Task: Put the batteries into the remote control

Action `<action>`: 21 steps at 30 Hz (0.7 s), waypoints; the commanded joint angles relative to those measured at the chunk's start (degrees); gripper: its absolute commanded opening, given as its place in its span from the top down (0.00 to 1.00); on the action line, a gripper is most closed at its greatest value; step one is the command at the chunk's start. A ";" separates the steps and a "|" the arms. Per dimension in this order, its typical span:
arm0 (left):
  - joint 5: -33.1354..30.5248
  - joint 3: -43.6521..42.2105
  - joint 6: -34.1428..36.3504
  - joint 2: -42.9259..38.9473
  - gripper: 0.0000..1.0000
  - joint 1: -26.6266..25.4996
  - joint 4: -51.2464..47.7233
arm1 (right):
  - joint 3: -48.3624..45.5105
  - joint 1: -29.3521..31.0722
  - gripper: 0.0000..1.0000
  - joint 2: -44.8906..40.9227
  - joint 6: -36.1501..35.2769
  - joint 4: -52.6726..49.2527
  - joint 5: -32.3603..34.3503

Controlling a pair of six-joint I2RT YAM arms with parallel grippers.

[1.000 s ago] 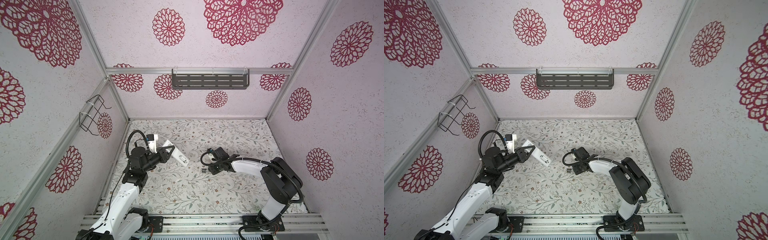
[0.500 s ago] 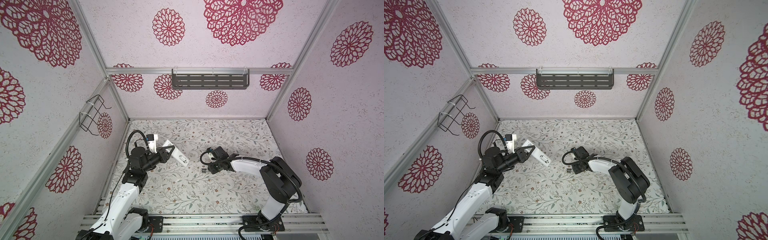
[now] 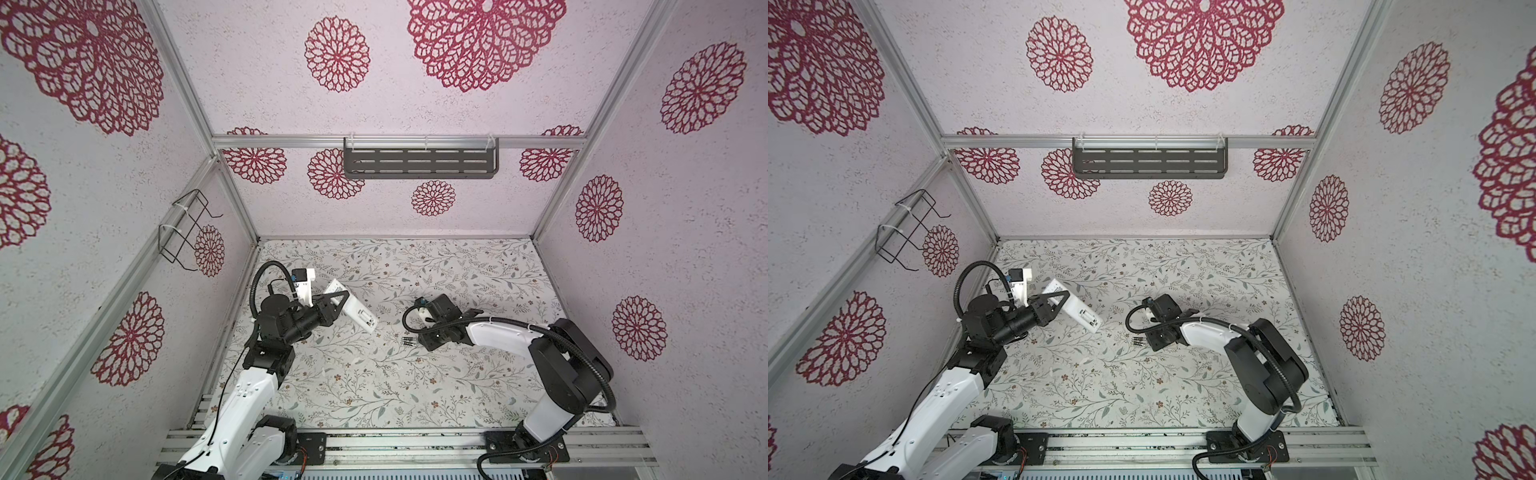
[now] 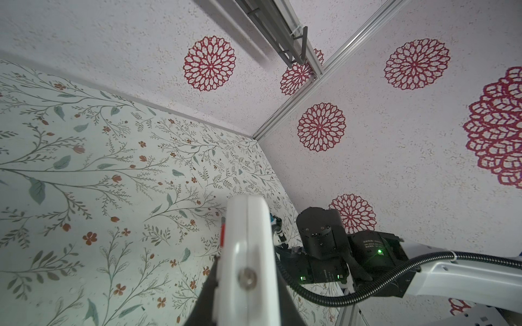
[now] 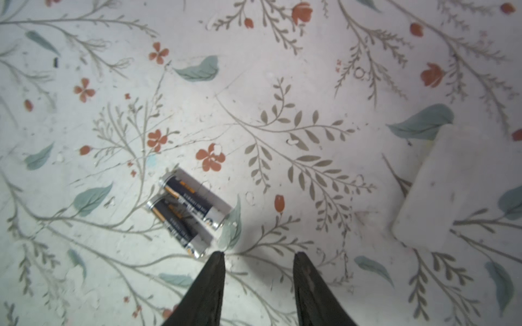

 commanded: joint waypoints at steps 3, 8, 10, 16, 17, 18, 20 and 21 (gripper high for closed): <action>0.67 0.30 0.21 -0.06 0.89 0.27 2.14 | -0.17 0.72 0.57 -4.47 -5.57 -1.46 -4.56; 0.74 0.29 0.10 -0.15 0.89 0.26 2.38 | 0.92 1.35 0.57 -3.63 -6.94 -2.81 -6.52; 0.76 0.29 0.17 -0.28 0.89 0.27 2.27 | 1.24 1.62 0.57 -3.10 -7.24 -3.07 -7.02; 0.59 -0.06 0.17 -0.83 0.89 0.27 2.25 | 2.15 2.20 0.56 -1.36 -7.95 -3.18 -8.20; 0.51 -0.13 0.17 -0.92 0.89 0.27 2.20 | 2.35 2.24 0.56 -1.00 -8.03 -3.23 -8.42; 0.52 -0.14 0.16 -1.00 0.89 0.27 2.17 | 2.52 2.24 0.56 -0.68 -8.17 -3.18 -8.26; 0.50 -0.14 0.17 -1.11 0.89 0.26 2.10 | 2.61 2.33 0.56 -0.13 -8.21 -2.69 -7.85; 0.45 -0.15 0.22 -1.20 0.89 0.26 2.05 | 2.80 2.33 0.56 0.30 -8.28 -2.65 -7.85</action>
